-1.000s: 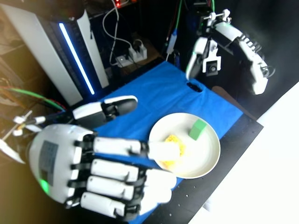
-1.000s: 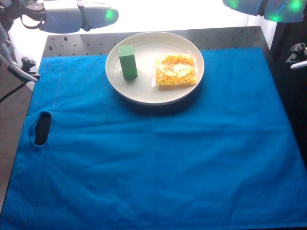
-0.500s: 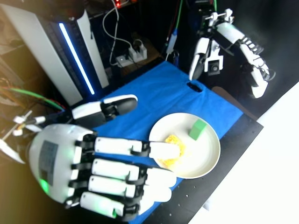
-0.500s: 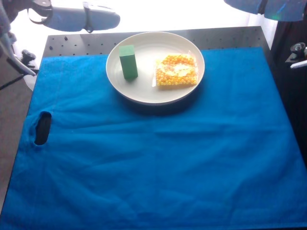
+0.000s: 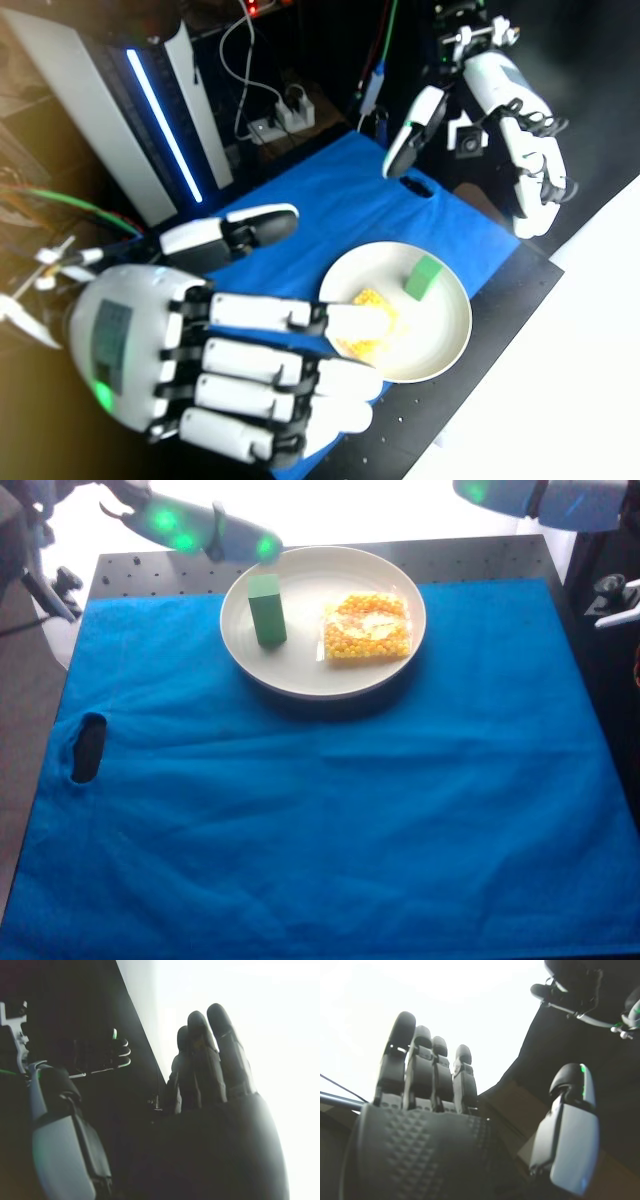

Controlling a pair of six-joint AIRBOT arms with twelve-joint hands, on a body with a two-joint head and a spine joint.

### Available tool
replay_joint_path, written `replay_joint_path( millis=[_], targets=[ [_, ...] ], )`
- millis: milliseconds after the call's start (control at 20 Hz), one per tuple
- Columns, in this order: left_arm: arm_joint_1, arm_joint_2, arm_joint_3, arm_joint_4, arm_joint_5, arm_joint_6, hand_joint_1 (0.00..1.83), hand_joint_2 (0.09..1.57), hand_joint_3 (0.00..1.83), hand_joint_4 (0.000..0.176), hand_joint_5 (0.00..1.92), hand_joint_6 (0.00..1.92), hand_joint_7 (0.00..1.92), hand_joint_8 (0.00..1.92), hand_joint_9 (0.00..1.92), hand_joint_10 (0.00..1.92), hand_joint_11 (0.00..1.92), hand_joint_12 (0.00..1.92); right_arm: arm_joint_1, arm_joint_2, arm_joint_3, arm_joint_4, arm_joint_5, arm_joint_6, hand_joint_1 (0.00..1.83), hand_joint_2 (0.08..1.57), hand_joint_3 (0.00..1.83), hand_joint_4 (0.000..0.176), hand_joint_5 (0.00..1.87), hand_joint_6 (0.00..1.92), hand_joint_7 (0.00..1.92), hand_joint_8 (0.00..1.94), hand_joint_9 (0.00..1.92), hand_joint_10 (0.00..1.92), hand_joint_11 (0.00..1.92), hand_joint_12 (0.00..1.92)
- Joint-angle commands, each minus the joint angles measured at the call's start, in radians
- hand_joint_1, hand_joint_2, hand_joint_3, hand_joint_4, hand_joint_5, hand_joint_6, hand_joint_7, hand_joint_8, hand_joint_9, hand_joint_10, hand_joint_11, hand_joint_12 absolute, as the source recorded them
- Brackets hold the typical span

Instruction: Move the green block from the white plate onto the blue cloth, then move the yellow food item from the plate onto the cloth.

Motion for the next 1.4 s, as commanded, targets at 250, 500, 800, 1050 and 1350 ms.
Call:
replay_joint_path(
  millis=[250,500,800,1050,1350],
  targets=[
    [-0.042,-0.026,0.025,0.085,0.023,-0.007,0.87,0.79,0.00,0.000,0.15,0.00,0.40,0.00,0.51,0.00,0.24,0.86,0.014,-0.007,0.006,0.012,0.119,0.006,0.56,0.83,0.00,0.064,0.28,0.00,0.26,0.00,0.31,0.00,0.10,1.18],
    [-0.054,-0.060,0.047,0.152,0.101,-0.007,0.90,0.83,0.00,0.000,0.22,0.00,0.48,0.01,0.59,0.01,0.28,0.79,0.014,-0.011,0.006,0.012,0.119,0.006,0.54,0.81,0.00,0.050,0.27,0.00,0.26,0.00,0.29,0.00,0.06,1.14],
    [-0.041,-0.116,0.088,0.190,0.154,-0.007,0.98,0.80,0.00,0.000,0.25,0.00,0.49,0.00,0.60,0.00,0.35,0.69,0.014,-0.013,0.004,0.004,0.119,0.006,0.57,0.81,0.00,0.022,0.26,0.00,0.29,0.00,0.31,0.01,0.02,1.08],
    [-0.030,-0.139,0.110,0.188,0.175,-0.007,0.93,0.81,0.00,0.000,0.20,0.00,0.46,0.00,0.59,0.00,0.44,0.61,0.014,-0.017,0.002,-0.005,0.119,0.006,0.57,0.80,0.00,0.027,0.26,0.00,0.29,0.00,0.31,0.00,0.00,1.12],
    [-0.016,-0.187,0.149,0.190,0.203,-0.007,0.91,0.77,0.00,0.000,0.22,0.00,0.49,0.00,0.63,0.00,0.40,0.77,0.014,-0.021,0.002,-0.005,0.119,0.006,0.57,0.80,0.00,0.033,0.28,0.00,0.24,0.00,0.28,0.00,0.05,1.07]
  ],
)
